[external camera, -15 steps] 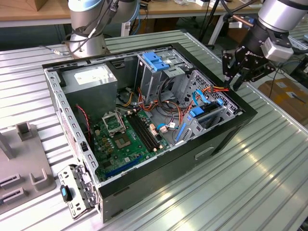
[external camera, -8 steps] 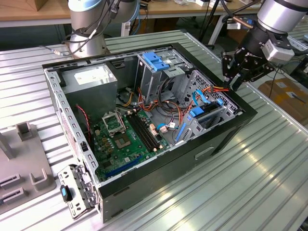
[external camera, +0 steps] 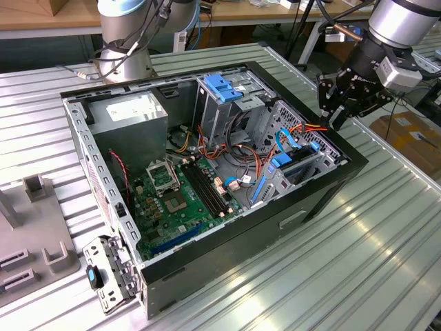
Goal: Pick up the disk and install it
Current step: 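Insert the second disk wire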
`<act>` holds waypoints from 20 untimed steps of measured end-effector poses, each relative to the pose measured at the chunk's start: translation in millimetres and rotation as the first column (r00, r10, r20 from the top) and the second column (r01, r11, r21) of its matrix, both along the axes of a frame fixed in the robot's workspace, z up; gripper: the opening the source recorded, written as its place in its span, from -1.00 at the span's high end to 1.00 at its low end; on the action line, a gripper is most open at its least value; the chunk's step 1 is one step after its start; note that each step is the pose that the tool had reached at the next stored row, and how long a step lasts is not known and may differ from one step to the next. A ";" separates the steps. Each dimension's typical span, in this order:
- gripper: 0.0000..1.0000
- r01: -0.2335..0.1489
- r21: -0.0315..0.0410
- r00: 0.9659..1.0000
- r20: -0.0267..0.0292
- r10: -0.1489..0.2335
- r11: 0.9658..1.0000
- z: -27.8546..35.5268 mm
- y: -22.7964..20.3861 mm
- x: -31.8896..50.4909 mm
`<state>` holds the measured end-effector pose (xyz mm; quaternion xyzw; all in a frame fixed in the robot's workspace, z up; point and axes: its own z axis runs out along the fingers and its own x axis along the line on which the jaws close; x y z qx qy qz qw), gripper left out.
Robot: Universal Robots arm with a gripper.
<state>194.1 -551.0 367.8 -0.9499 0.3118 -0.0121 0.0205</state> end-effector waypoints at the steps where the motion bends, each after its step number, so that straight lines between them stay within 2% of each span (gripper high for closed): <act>1: 0.29 0.000 0.000 1.000 0.000 0.000 1.000 0.0 0.0 0.0; 3: 0.32 0.000 0.000 1.000 0.000 0.000 1.000 0.0 0.0 0.0; 5: 0.59 0.000 0.000 1.000 0.000 0.000 1.000 0.0 0.0 0.0; 20: 0.67 -0.001 0.000 1.000 0.000 0.001 1.000 0.0 0.0 0.0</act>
